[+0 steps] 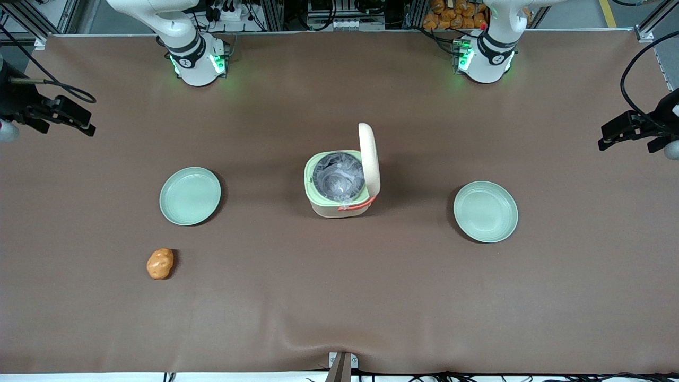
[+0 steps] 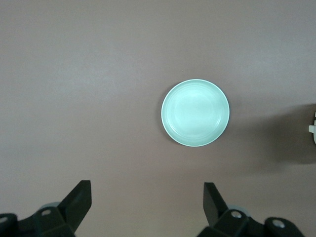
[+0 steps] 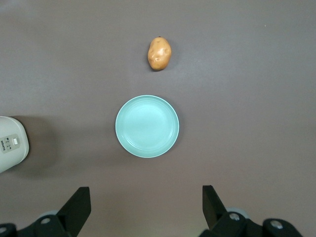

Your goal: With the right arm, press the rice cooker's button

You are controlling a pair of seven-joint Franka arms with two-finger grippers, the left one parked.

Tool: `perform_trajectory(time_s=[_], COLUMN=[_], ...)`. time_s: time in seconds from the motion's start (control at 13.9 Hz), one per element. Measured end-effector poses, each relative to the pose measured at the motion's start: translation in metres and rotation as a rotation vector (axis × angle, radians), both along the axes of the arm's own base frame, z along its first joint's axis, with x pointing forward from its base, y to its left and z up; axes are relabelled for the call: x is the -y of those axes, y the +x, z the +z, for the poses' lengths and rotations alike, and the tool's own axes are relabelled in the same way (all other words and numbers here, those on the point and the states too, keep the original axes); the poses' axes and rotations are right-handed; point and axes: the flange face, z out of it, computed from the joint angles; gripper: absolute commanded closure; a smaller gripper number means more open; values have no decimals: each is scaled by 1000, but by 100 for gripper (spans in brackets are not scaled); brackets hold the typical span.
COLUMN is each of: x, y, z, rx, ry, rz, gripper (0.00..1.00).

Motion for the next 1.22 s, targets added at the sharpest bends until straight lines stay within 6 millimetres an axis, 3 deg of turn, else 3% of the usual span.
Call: perform_trajectory(time_s=[0.58,1.22], x=[5,10], y=[3,3], z=[2,4], rx=[31,36], ry=[0,-1], rz=[156,191], gripper=[0,0])
